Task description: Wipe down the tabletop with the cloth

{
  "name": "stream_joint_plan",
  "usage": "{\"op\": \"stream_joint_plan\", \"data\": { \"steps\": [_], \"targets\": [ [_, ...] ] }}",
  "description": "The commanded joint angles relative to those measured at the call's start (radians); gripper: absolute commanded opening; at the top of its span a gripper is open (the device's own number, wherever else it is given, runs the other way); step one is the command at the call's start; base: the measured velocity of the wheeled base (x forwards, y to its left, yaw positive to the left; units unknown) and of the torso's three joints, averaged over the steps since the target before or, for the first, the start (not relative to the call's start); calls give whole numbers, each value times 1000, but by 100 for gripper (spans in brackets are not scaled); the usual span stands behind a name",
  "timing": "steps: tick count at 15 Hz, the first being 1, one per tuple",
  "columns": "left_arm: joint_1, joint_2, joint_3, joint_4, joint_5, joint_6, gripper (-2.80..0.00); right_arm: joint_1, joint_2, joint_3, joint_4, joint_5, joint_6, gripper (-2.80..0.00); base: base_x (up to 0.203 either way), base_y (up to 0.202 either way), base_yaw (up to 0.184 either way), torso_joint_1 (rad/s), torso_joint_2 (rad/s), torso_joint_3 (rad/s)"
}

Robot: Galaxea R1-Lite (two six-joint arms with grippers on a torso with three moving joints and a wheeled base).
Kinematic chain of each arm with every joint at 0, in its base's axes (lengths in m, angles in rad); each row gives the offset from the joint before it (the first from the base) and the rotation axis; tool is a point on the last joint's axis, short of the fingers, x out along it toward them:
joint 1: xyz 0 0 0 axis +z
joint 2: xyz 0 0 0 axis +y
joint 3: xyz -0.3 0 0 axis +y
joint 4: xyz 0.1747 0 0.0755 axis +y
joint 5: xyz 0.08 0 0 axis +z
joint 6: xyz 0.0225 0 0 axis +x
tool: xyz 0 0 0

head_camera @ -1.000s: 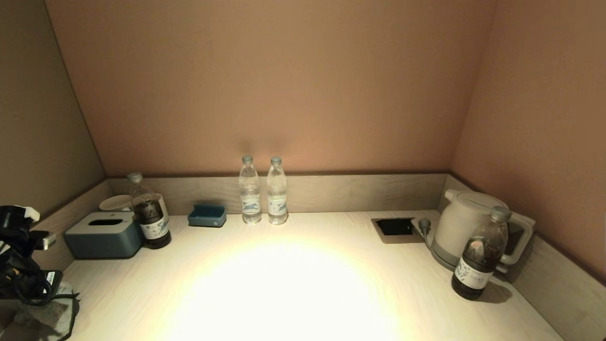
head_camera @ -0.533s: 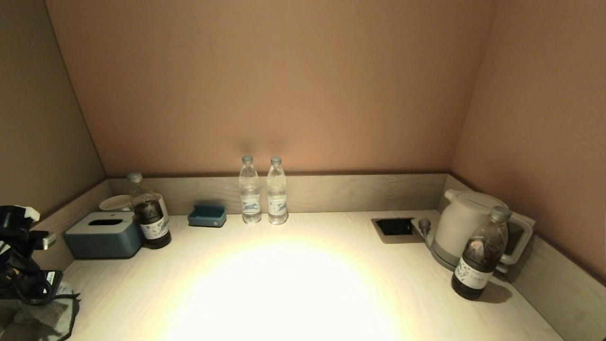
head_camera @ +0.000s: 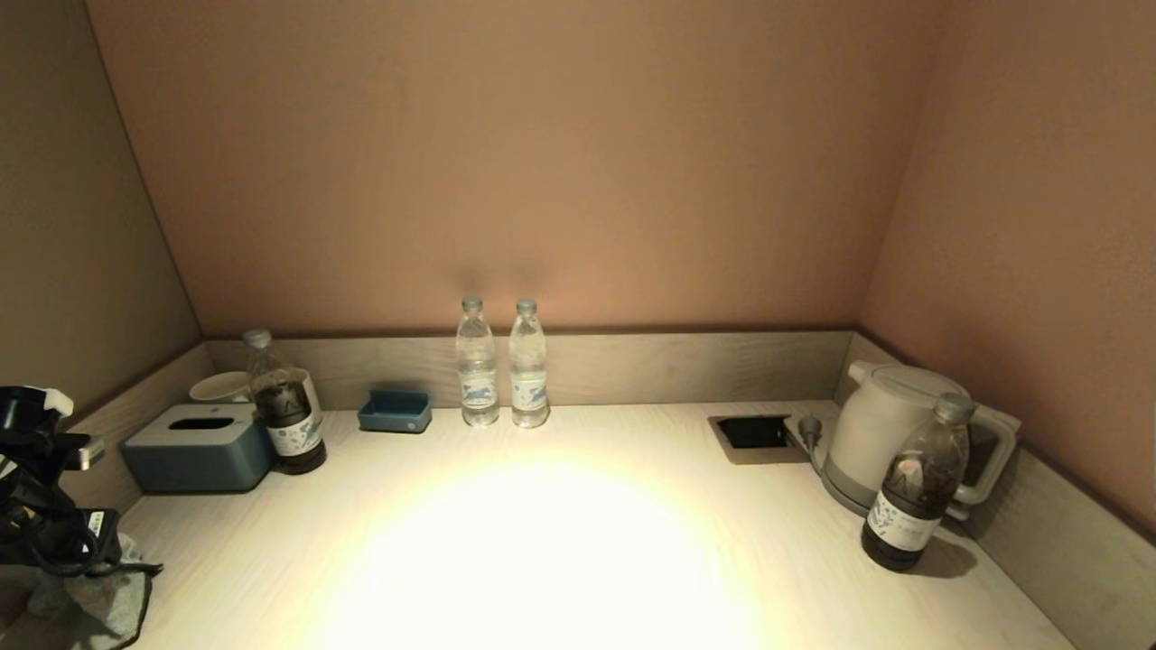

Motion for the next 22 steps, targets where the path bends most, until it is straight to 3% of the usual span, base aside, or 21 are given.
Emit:
{"op": "stream_joint_plan", "data": {
  "steps": [1, 9, 16, 22],
  "targets": [
    [-1, -23, 0, 0, -1, 0, 0, 0, 1, 0, 0, 0, 0, -280, 0, 0, 0, 0, 0, 0],
    [-33, -98, 8, -35, -60, -80, 0, 0, 1, 0, 0, 0, 0, -280, 0, 0, 0, 0, 0, 0],
    [-58, -108, 38, -191, -175, -198, 0, 0, 1, 0, 0, 0, 0, -280, 0, 0, 0, 0, 0, 0],
    [-66, -122, 115, -374, -217, -209, 0, 0, 1, 0, 0, 0, 0, -280, 0, 0, 0, 0, 0, 0]
  ]
}}
